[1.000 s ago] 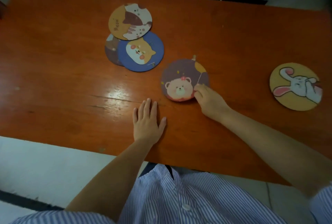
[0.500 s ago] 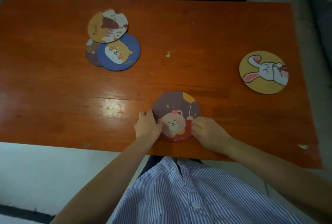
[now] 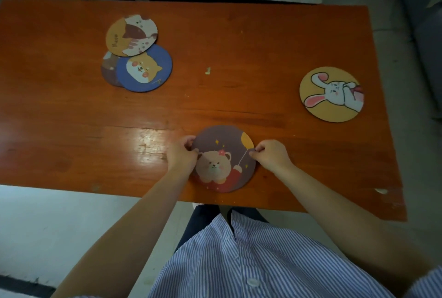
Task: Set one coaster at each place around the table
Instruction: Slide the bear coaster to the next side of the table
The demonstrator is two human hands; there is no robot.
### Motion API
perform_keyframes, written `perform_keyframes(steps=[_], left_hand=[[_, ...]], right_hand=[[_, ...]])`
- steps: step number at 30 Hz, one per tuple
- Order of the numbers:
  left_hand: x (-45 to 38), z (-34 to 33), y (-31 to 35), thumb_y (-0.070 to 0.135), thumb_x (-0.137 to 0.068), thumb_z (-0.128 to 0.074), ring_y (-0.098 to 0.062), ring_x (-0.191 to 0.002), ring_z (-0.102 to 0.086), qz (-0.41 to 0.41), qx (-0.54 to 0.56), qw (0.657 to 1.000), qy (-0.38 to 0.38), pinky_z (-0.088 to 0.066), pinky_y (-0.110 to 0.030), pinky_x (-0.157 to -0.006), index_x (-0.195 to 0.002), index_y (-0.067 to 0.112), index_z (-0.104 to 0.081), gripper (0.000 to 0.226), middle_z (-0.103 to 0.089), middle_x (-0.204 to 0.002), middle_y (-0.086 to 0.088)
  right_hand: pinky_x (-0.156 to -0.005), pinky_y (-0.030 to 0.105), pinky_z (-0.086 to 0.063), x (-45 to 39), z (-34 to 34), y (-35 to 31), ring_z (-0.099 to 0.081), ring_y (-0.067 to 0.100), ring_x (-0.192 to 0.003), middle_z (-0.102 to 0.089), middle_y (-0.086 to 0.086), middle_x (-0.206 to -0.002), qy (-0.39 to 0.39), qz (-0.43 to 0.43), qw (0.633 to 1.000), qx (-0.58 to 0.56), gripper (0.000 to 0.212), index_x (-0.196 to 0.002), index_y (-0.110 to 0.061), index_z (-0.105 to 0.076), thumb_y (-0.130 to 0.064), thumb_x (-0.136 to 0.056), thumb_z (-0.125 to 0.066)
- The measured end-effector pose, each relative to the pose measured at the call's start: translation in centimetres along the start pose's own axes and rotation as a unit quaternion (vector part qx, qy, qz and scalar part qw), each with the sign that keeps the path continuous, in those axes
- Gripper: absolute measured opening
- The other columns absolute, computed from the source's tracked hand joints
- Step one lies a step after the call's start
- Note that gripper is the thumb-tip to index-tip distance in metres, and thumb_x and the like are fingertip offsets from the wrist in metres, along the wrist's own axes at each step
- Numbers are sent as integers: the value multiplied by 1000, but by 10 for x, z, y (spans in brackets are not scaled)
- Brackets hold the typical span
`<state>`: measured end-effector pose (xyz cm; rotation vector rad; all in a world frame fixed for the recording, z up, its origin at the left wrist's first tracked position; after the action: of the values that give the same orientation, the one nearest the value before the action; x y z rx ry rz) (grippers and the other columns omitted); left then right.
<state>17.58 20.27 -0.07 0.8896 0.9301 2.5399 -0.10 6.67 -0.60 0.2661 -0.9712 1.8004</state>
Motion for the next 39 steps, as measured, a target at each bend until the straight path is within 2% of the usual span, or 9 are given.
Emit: perform_keyframes(steps=[3, 9, 12, 15, 20, 26, 29, 34, 39], left_hand=[[-3, -7, 4, -2, -87, -55, 8, -57, -47, -46, -39, 998, -12, -41, -6, -42, -120, 11, -60, 36, -63, -117, -10], [-2, -10, 2, 0, -90, -51, -21, -95, -54, -60, -88, 994, 4, -40, -22, -81, -128, 6, -54, 39, -47, -132, -19], [0, -13, -2, 0, -90, -50, -29, -107, -51, -69, -81, 994, 20, -38, -24, -84, -128, 4, -52, 39, -48, -127, -18], [2, -15, -3, 1, -91, -49, -30, -109, -49, -63, -78, 994, 34, -40, -27, -86, -129, 4, -51, 39, -46, -125, -18], [8, -18, -6, 3, -92, -46, -30, -107, -48, -81, -109, 990, 41, -38, -26, -84, -132, 4, -48, 40, -47, -122, -17], [13, -22, -11, 15, -94, -42, -33, -123, -37, -80, -216, 970, 74, -34, -44, -103, -132, 9, -48, 39, -50, -128, -16], [13, -22, -17, 19, -95, -40, -33, -126, -35, -87, -245, 963, 67, -29, -46, -109, -132, 13, -48, 39, -50, -131, -13], [12, -10, -19, 24, -95, -41, -31, -125, -37, -118, -238, 963, 34, -33, -45, -107, -130, 13, -50, 38, -50, -132, -12], [5, 35, -41, 19, -92, -45, -33, -119, -42, -97, -238, 964, 74, -37, -43, -99, -116, 8, -60, 30, -55, -126, -15]], right_hand=[[-59, 29, -39, 7, -4, 13, -48, 20, -71, -52, 6, -78, -2, 8, 1000, 22, 25, -90, -2, -62, -27, -92, -57], [-46, 26, -29, 8, -8, 10, -48, 20, -69, -43, -2, -64, 2, 32, 997, 73, 27, -72, -16, -44, -30, -94, -52], [-44, 25, -27, 10, -12, 10, -46, 19, -70, -38, -5, -61, 1, 46, 993, 110, 32, -66, -19, -41, -31, -95, -50], [-57, 30, -35, 13, -10, 9, -53, 21, -75, -54, 3, -78, 16, 71, 989, 132, 25, -89, -9, -58, -32, -94, -51], [-60, 30, -34, 14, -9, 8, -57, 24, -81, -64, 12, -96, 12, 100, 982, 158, 27, -96, -7, -58, -33, -94, -50], [-50, 27, -32, 9, -9, 7, -56, 25, -78, -56, 3, -77, -26, 100, 979, 178, 27, -80, -13, -53, -34, -95, -49], [-44, 24, -26, 7, -10, 13, -49, 19, -69, -36, -6, -59, -20, 97, 979, 177, 43, -58, -24, -31, -37, -94, -50], [-44, 24, -25, 2, -2, 12, -42, 14, -56, -35, -6, -56, -20, 108, 976, 186, 45, -56, -26, -29, -41, -93, -50], [-46, 24, -26, -11, 1, -36, -36, 12, -51, -35, -5, -59, 38, 167, 969, 177, 36, -63, -18, -40, -30, -96, -48]])
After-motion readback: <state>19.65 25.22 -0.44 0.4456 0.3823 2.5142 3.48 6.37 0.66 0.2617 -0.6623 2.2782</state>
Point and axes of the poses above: each hand's wrist, its own x-axis away from the middle knuckle, its own z-axis out of the back of the hand, y = z × x, the point moved 4 cm from there along -x, towards the middle knuckle
